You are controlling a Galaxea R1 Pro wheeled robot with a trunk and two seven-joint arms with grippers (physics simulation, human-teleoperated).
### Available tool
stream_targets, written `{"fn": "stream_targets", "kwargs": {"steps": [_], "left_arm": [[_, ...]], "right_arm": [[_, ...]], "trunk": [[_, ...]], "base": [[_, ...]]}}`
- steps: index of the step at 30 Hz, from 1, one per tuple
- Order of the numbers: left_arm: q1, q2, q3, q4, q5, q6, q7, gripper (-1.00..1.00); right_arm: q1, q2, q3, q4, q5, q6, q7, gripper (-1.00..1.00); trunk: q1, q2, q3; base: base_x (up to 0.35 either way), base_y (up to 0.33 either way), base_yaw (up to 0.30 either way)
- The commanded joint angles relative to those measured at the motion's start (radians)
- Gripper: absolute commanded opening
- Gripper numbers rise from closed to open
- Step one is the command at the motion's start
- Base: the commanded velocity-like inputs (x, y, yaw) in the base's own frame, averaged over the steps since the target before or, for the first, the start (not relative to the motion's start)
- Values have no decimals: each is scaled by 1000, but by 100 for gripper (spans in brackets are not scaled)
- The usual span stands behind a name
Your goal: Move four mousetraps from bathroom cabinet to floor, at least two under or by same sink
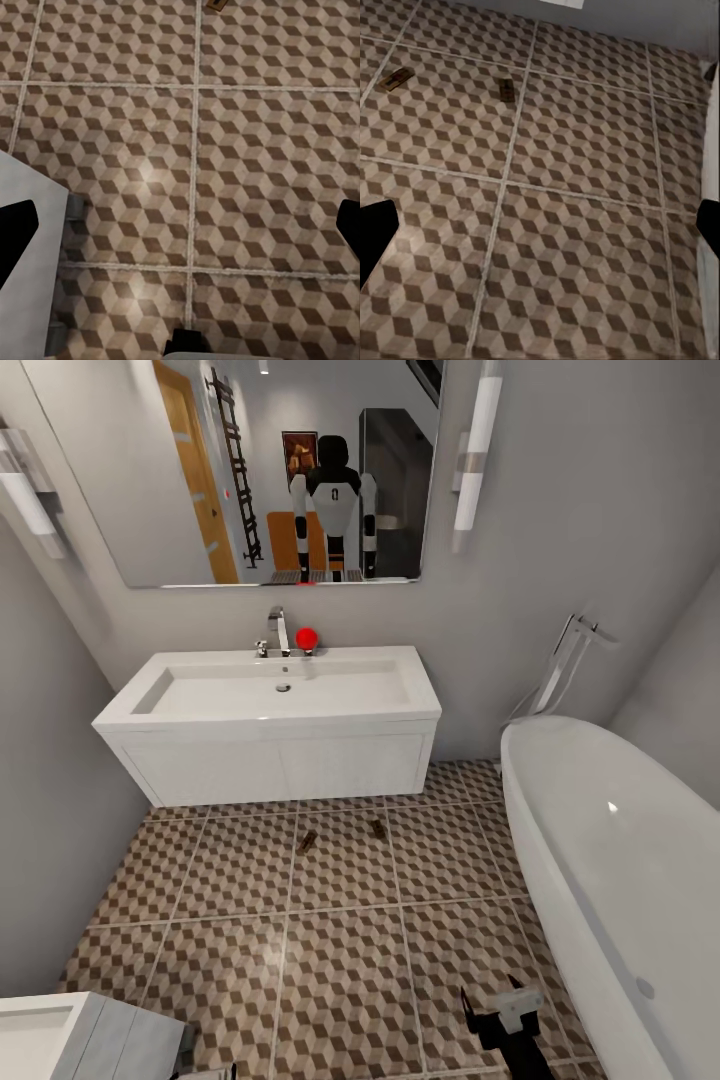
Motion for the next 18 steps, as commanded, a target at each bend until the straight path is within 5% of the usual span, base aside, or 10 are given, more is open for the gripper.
{"fn": "stream_targets", "kwargs": {"steps": [1, 5, 8, 15, 18], "left_arm": [[-2, 0, -5, 4, 6, -6, 0, 100], [-2, 0, -5, 4, 6, -6, 1, 100], [-2, 0, -5, 4, 6, -6, 2, 100], [-2, 0, -5, 4, 7, -4, 6, 100], [-2, -1, -5, 4, 7, -4, 6, 100]], "right_arm": [[-1, -12, 11, 1, 6, -1, -11, 100], [2, -65, 11, 2, -43, -3, -10, 100], [35, -98, 11, 2, -132, -8, -4, 100], [76, -101, 11, 3, -208, -25, 3, 100], [86, -65, 11, 3, -219, -23, 4, 100]], "trunk": [[1, -2, -2], [1, -2, -2], [1, -2, -2], [1, -2, -2], [1, -2, -2]], "base": [[0, 0, 0], [0, 0, 0], [0, 0, 0], [0, 0, 0], [0, 0, 0]]}}
